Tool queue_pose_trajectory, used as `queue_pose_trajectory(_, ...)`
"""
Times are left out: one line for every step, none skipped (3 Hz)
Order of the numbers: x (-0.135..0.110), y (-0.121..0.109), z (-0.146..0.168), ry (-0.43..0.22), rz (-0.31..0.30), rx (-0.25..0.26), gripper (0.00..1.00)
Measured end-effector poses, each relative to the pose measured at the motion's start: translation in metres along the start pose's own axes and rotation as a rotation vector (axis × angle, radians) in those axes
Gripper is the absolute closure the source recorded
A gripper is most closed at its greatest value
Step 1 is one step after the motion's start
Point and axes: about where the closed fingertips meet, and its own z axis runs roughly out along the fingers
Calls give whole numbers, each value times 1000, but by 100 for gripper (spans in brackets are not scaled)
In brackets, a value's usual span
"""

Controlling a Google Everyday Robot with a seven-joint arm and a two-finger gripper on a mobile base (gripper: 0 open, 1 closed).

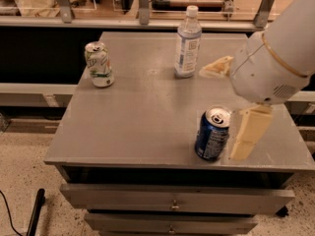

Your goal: Move pepsi can near 7up can

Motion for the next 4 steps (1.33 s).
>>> queue_pose_trajectory(-1, 3, 5, 2, -17, -12, 0)
queue_pose_trajectory(8, -3, 8, -20, 7, -12, 0)
queue_pose_trajectory(15, -4, 24, -50, 29, -35, 0)
queue_pose_trajectory(19, -3, 37, -53, 39, -56, 0)
